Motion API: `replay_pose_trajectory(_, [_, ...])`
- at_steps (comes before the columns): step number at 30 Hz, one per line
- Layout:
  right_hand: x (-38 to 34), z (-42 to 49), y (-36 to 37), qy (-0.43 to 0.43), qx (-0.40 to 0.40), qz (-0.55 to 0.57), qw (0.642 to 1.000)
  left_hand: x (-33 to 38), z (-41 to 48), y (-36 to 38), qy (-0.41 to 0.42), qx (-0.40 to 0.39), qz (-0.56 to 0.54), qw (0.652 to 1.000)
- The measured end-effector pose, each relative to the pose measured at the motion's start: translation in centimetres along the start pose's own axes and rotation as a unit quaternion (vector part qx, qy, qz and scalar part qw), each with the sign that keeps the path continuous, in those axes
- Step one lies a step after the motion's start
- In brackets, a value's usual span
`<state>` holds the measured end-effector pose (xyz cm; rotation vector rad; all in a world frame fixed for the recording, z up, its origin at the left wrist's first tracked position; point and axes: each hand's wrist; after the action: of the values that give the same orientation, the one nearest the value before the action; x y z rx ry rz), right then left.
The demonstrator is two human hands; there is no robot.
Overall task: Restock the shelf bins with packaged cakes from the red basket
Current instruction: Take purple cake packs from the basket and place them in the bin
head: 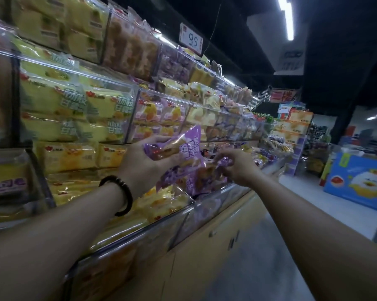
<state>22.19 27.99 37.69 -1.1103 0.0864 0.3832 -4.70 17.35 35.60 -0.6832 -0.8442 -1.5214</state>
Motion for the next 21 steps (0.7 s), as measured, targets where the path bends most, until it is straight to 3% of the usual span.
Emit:
replay_pose_trajectory(5, [0.2,-0.1,2.5,0.012,-0.025,-0.120,0.992,-1.0,0.1,0.1,-0.021,0.006,0.036,0.999])
replay_pose_trajectory(8, [0.4,0.1,2.5,0.049,0.028,-0.264,0.963,-1.3,0.2,0.2,-0.021,0.003,0.052,0.998])
replay_pose_trajectory(12, [0.7,0.6,3.5,0.056,0.083,-0.159,0.982,-1.4,0.1,0.3,-0.021,0.008,0.066,0.998])
replay_pose_trajectory(18, [0.7,0.7,3.7,0.086,-0.029,-0.155,0.984,-1.6,0.1,0.3,-0.013,0.007,0.101,0.995])
replay_pose_trajectory(21, [-1.4,0.3,1.2,-0.011,0.008,-0.066,0.998,-1.7,0.1,0.3,-0.006,0.017,0.112,0.994])
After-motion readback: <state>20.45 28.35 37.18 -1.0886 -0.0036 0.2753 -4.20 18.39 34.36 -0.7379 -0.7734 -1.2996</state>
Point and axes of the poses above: each hand's wrist, its own z-axis towards the middle knuckle, its own y-axis out of the palm, x = y × z, and after that the axes turned 14 degrees about -z, right-handed
